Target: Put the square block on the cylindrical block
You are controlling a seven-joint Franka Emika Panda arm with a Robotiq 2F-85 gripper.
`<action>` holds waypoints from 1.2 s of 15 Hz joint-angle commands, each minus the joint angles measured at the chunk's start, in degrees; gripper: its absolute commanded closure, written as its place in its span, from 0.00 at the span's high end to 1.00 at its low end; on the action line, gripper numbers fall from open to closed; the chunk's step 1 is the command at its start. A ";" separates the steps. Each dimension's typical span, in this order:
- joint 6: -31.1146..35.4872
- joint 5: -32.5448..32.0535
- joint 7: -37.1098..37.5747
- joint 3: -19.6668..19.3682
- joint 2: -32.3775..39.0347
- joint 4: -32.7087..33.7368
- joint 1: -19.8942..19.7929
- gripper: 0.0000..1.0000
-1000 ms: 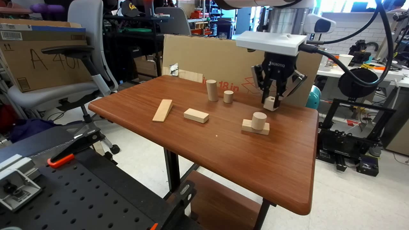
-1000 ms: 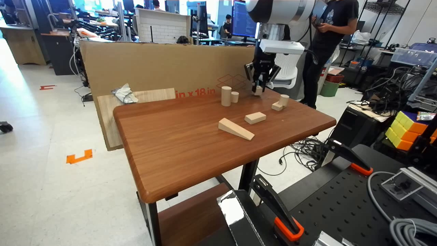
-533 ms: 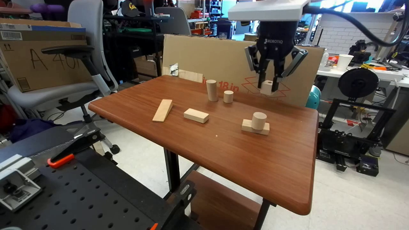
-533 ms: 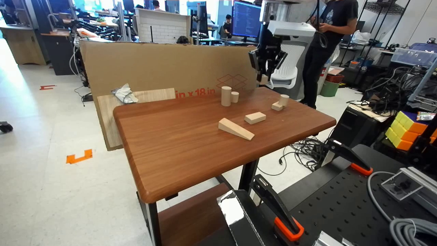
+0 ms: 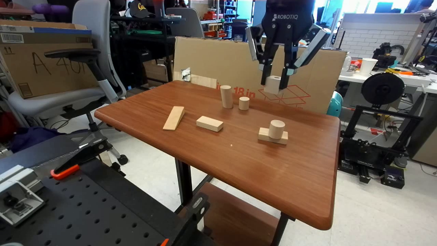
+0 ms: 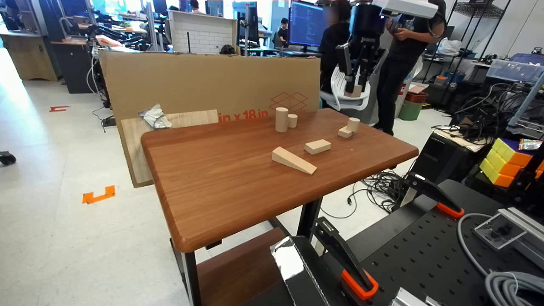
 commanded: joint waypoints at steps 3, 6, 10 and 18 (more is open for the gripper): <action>0.80 -0.76 -1.76 -0.92 -3.74 -5.33 -0.98 0.09; 2.18 -1.10 -1.88 -1.43 -2.61 -5.96 -1.35 0.09; 5.61 -2.31 -1.17 -2.09 -1.55 -6.49 -1.36 0.09; 10.09 -2.83 -1.15 -2.07 1.60 -6.38 -1.56 0.09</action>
